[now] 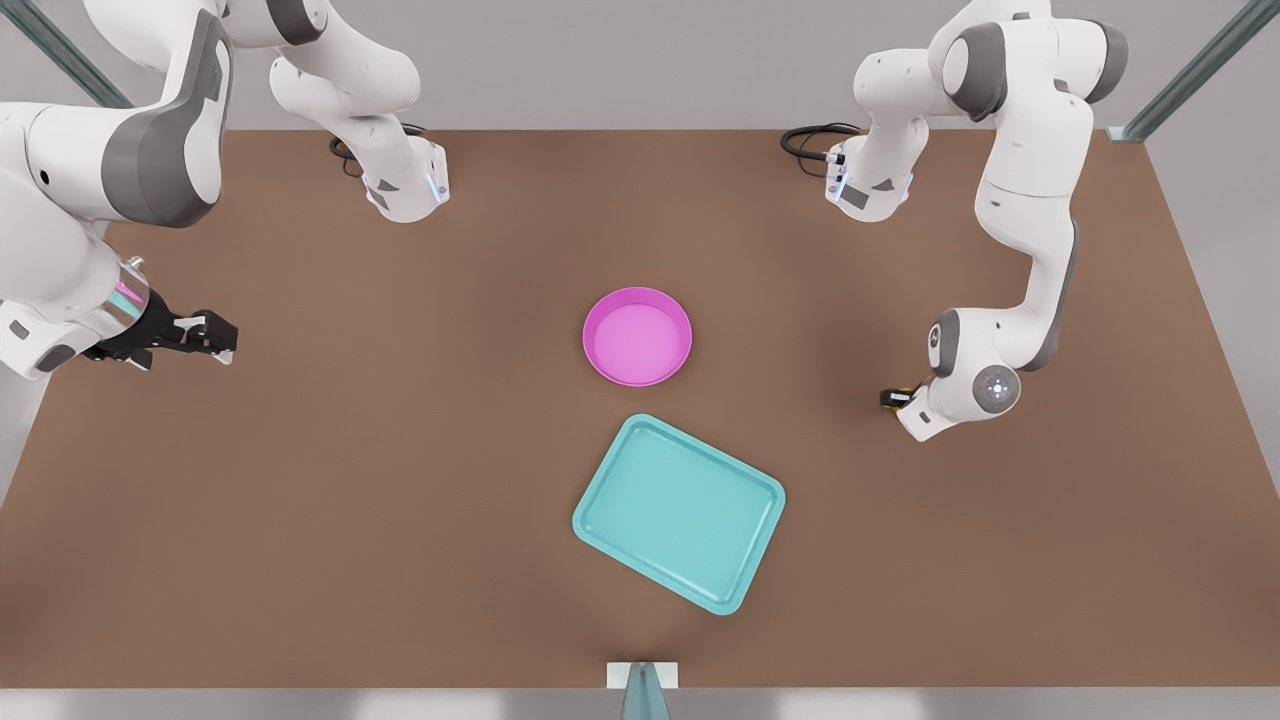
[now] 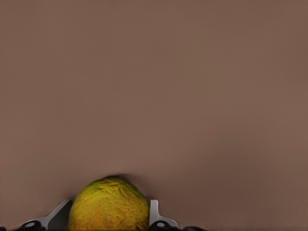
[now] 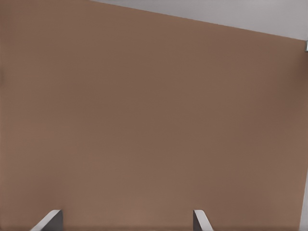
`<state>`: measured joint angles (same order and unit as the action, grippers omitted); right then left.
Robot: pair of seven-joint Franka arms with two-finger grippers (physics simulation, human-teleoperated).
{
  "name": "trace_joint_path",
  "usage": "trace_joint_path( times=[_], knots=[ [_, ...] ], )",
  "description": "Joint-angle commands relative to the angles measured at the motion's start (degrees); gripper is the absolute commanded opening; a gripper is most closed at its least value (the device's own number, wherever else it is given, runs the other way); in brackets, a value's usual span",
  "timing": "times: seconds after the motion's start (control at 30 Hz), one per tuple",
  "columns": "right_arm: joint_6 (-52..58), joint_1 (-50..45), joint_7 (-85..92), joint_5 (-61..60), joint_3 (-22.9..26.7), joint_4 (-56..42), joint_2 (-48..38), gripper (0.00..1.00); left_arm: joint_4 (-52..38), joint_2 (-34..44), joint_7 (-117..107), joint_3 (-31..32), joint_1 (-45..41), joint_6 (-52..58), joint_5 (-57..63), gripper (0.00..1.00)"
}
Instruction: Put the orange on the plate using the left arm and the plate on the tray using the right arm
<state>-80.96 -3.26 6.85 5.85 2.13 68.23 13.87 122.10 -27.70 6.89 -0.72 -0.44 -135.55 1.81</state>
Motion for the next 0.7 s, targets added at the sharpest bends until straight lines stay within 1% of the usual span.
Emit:
trace_joint_path(
  times=[0.0,0.1,0.23,0.3,0.33,0.37,0.4,0.43,0.47,0.5,0.53,0.57,0.6,0.63,0.67],
  knots=[
    [0.01,0.01,0.18,-0.05,-0.02,-0.03,-0.07,1.00,-0.02,0.01,1.20,0.01,0.00,-0.24,-0.05,0.70],
    [0.01,0.01,0.27,-0.05,0.07,-0.03,0.02,1.00,-0.02,-0.08,1.28,-0.08,0.00,-0.24,-0.05,0.71],
    [0.01,0.01,0.27,-0.14,0.07,0.32,-0.07,1.00,-0.55,1.59,-0.03,-0.08,-0.17,2.39,-0.05,0.69],
    [-0.07,0.10,0.27,-0.14,0.07,0.32,-0.07,1.00,-2.74,4.05,-5.47,0.36,-3.16,9.33,-0.05,0.69],
    [-0.07,0.01,0.27,-0.14,0.07,0.32,-0.07,1.00,-5.54,4.23,-11.96,0.80,-7.36,13.97,-0.05,0.69],
    [-0.07,0.10,0.27,-0.14,0.07,0.32,-0.07,1.00,-12.84,2.65,-20.24,0.80,-14.32,21.98,-0.14,0.69],
    [-0.07,0.10,0.27,-0.14,0.07,0.32,-0.07,1.00,-18.21,0.98,-28.50,0.89,-21.70,28.14,-0.49,0.70],
    [-0.07,0.10,0.27,-0.14,0.07,0.41,-0.07,1.00,-21.02,-0.43,-32.55,1.07,-26.80,30.51,-1.63,0.70],
    [-0.07,0.10,0.27,-0.14,0.07,0.41,-0.07,1.00,-24.54,-2.36,-38.08,1.33,-33.03,32.54,-6.11,0.70],
    [-0.07,0.10,0.27,-0.14,0.07,0.41,-0.07,1.00,-28.31,-4.91,-43.53,1.85,-36.99,33.94,-6.47,0.70],
    [-0.07,0.10,0.27,-0.14,0.07,0.41,-0.07,1.00,-32.27,-8.25,-50.03,3.44,-40.34,33.95,-6.55,0.70],
    [-0.07,0.10,0.27,-0.14,0.07,0.41,-0.16,1.00,-33.77,-9.57,-52.59,5.28,-41.31,33.42,-7.00,0.70],
    [-0.07,0.10,0.27,-0.14,0.07,0.41,-0.07,1.00,-33.86,-10.36,-55.22,8.27,-41.31,33.15,-7.00,0.70],
    [-0.07,0.10,0.27,-0.14,0.07,0.41,-0.07,1.00,-33.51,-10.36,-55.67,9.85,-41.31,33.15,-7.00,0.70],
    [-0.07,0.10,0.27,-0.14,0.07,0.41,-0.07,1.00,-33.42,-10.62,-55.58,9.94,-41.40,33.15,-7.00,0.70]
  ],
)
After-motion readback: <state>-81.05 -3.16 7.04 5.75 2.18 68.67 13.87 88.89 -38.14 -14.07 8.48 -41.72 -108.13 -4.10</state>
